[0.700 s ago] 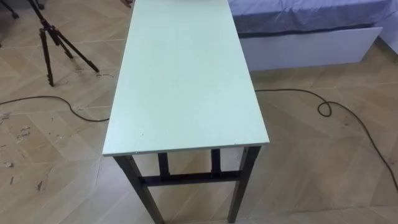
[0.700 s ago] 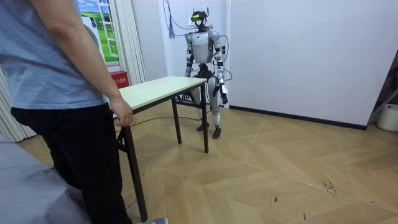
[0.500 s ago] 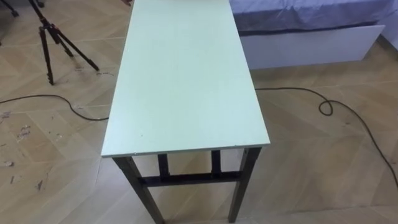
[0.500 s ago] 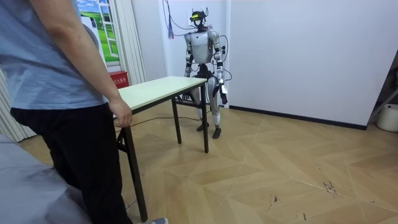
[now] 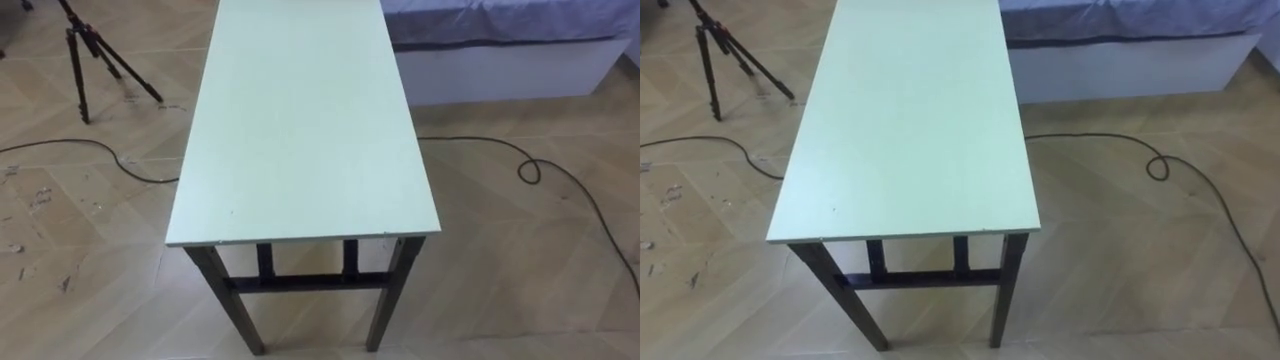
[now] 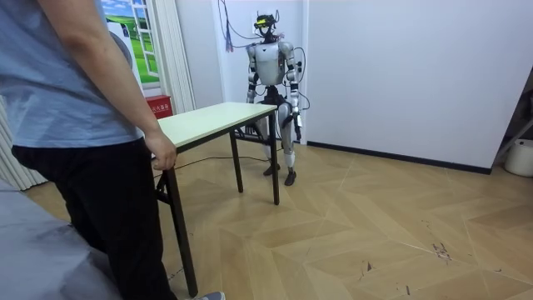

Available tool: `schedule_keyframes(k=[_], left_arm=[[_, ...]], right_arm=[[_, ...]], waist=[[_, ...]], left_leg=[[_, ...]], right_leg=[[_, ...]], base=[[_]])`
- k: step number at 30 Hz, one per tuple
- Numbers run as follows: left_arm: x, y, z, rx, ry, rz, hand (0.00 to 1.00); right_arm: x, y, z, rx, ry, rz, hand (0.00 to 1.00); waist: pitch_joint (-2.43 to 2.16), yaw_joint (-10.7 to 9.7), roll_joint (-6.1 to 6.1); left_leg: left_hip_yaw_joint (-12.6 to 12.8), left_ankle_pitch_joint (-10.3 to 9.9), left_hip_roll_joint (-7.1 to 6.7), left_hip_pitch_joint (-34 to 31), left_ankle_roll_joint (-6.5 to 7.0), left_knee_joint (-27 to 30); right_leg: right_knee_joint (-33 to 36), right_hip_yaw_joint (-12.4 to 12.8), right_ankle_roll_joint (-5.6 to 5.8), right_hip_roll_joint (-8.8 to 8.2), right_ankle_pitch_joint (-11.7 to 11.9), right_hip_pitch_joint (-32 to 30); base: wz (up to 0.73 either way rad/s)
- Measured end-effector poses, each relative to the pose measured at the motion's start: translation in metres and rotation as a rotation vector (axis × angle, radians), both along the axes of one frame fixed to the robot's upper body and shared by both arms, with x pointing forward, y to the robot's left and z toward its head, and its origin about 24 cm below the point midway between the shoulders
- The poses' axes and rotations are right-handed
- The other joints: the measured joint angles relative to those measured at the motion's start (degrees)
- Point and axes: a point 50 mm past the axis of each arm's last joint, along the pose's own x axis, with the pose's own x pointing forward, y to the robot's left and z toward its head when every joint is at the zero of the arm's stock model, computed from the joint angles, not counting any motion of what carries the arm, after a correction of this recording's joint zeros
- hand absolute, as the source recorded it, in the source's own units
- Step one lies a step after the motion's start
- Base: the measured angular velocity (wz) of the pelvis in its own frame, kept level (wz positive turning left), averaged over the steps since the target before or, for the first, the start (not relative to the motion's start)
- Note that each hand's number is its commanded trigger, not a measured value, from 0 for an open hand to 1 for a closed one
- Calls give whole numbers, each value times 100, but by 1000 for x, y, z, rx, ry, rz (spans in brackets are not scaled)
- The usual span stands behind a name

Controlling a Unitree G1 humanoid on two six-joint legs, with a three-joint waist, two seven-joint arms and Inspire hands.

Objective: Move table with human

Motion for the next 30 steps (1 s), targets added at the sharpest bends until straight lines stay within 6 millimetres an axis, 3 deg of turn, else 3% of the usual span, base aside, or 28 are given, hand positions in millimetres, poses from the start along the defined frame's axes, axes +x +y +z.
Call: schedule_keyframes(k=[6, 8, 13, 20, 30], left_arm=[[15, -3, 4, -80, -90, 36, 0], [22, -6, 6, -122, -135, 94, 0], [26, -8, 9, -228, -199, 220, 0], [40, -24, 22, -407, -320, 243, 0], [62, -52, 54, -647, -517, 141, 0]], right_arm=[[15, 0, 5, 33, -81, 22, 0], [23, 3, 8, 61, -130, 16, 0], [39, 6, 17, 122, -234, -11, 0], [64, 23, 40, 274, -422, -65, 0], [70, 51, 64, 450, -554, 5, 0]], waist=[[-22, 4, 44], [-48, 2, 70], [-66, 1, 97], [-56, -27, 48], [-31, -18, 94]], left_leg=[[3, -11, 14, -142, 13, 119], [11, -11, 14, -142, 16, 149], [54, -9, 21, -178, 18, 169], [12, 2, 2, -196, 37, 201], [30, 2, 6, -209, 42, 213]], right_leg=[[61, -36, 2, -10, 0, -100], [71, -76, 2, -18, 1, -80], [101, -90, 4, -34, 0, -111], [165, -140, 6, -55, -1, -113], [192, -129, 26, -65, -12, -127]], base=[[1], [6], [1], [5], [0]])
